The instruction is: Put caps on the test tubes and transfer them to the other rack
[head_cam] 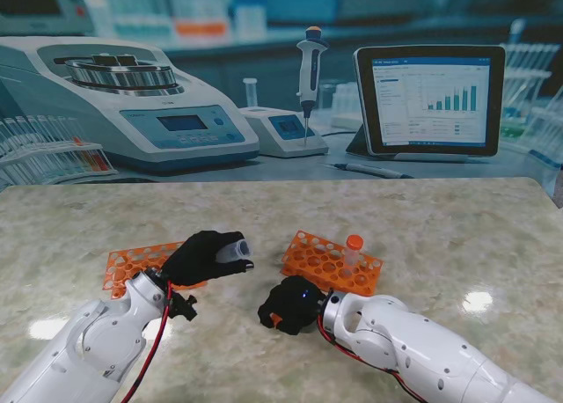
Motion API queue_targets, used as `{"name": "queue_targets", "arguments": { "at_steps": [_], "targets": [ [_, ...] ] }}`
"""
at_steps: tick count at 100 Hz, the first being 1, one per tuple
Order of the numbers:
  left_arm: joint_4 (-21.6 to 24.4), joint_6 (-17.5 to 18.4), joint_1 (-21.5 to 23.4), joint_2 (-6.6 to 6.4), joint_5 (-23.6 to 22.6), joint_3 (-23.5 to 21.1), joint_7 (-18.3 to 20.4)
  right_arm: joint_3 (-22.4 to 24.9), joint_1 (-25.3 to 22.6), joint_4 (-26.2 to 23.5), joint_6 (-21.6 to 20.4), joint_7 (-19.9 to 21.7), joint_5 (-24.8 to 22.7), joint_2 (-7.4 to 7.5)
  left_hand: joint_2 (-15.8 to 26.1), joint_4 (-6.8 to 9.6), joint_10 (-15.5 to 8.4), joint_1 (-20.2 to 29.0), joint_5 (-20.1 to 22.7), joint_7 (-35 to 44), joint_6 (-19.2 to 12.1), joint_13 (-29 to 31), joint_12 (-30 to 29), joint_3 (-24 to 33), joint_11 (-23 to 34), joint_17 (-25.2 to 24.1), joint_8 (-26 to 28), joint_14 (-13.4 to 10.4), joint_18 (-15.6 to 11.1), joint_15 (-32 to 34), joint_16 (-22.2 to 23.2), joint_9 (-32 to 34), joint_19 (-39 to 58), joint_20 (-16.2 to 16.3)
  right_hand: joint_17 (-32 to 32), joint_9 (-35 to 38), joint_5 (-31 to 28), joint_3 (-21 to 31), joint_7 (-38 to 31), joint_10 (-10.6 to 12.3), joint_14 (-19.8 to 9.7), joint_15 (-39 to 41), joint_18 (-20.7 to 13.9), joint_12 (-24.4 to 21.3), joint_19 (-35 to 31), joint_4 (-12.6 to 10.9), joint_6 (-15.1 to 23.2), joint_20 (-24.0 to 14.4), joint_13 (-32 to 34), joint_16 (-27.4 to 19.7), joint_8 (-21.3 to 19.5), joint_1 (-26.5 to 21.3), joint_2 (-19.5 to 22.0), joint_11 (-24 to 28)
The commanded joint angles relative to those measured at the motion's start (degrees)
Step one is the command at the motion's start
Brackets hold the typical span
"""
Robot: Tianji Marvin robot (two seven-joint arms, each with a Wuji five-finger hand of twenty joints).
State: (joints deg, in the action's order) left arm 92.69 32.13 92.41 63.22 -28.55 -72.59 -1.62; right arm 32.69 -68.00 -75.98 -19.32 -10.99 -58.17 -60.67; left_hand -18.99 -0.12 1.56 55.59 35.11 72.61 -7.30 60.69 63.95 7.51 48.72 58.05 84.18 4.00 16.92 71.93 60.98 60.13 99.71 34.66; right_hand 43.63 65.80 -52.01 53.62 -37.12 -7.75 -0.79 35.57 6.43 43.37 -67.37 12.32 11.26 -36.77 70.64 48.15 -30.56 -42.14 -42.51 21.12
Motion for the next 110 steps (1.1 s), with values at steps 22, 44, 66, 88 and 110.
{"name": "queue_targets", "arguments": {
  "at_steps": [22, 44, 66, 88, 110],
  "targets": [
    [0.1, 0.17, 0.23, -0.02, -0.01, -0.26, 0.0, 0.95, -1.02, -1.3, 0.03, -0.09, -0.4, -0.08, 2.34, -0.67, -1.8, 0.33, 0.8, 4.13, -3.14, 0.67, -0.58, 0.6, -0.3, 0.97, 2.51, -0.94, -1.66, -0.48, -0.71, 0.25, 5.01, -1.29, 0.62, 6.28, -2.4, 10.9, -0.52, 9.6, -2.35, 1.35, -0.82, 1.05, -0.78, -3.01, 0.24, 0.82, 1.47, -0.84, -1.73, -9.92, 1.66, 5.08],
    [0.13, 0.2, 0.24, -0.03, 0.04, -0.29, 0.06, 1.9, -1.61, -2.01, -0.09, -0.02, -0.61, -0.03, 2.4, -0.67, -1.77, 0.31, 0.8, 4.13, -3.14, 0.67, -0.58, 0.61, -0.3, 0.96, 2.51, -0.94, -1.67, -0.48, -0.71, 0.22, 4.99, -1.3, 0.63, 6.48, -2.56, 11.0, -0.42, 9.87, -2.3, 1.4, -0.84, 1.06, -0.71, -2.98, 0.29, 0.86, 1.41, -0.88, -1.99, -9.94, 1.54, 5.19],
    [0.18, 0.19, 0.26, -0.03, 0.05, -0.28, 0.07, 3.03, -2.4, -2.83, -0.05, -0.17, -0.96, 0.02, 2.44, -0.66, -1.82, 0.33, 0.77, 4.11, -3.13, 0.67, -0.58, 0.62, -0.31, 0.95, 2.5, -0.94, -1.68, -0.48, -0.71, 0.21, 4.99, -1.29, 0.67, 6.46, -2.61, 11.05, -0.31, 10.02, -2.28, 1.45, -0.83, 1.04, -0.7, -2.94, 0.37, 0.85, 1.39, -0.89, -2.17, -9.94, 1.41, 5.2],
    [0.25, 0.24, 0.33, -0.03, 0.02, -0.33, 0.05, 4.53, -3.49, -4.2, -0.22, -0.13, -1.47, 0.13, 2.4, -0.67, -1.79, 0.29, 0.77, 4.09, -3.2, 0.67, -0.58, 0.59, -0.29, 0.95, 2.49, -0.94, -1.68, -0.48, -0.71, 0.26, 4.99, -1.29, 0.68, 6.5, -2.75, 11.15, -0.29, 9.94, -2.26, 1.57, -0.77, 1.1, -0.72, -2.93, 0.4, 0.83, 1.46, -0.86, -2.37, -9.98, 1.29, 5.31],
    [0.34, 0.29, 0.39, -0.04, -0.02, -0.35, 0.06, 6.37, -4.83, -5.84, -0.4, 0.01, -2.22, 0.3, 2.45, -0.67, -1.84, 0.24, 0.77, 4.09, -3.2, 0.67, -0.6, 0.59, -0.32, 0.95, 2.48, -0.94, -1.68, -0.48, -0.71, 0.25, 4.99, -1.29, 0.71, 6.63, -2.82, 11.18, -0.27, 10.11, -2.36, 1.64, -0.82, 1.16, -0.75, -2.94, 0.34, 0.81, 1.48, -0.86, -2.53, -9.97, 1.31, 5.43]
  ]
}}
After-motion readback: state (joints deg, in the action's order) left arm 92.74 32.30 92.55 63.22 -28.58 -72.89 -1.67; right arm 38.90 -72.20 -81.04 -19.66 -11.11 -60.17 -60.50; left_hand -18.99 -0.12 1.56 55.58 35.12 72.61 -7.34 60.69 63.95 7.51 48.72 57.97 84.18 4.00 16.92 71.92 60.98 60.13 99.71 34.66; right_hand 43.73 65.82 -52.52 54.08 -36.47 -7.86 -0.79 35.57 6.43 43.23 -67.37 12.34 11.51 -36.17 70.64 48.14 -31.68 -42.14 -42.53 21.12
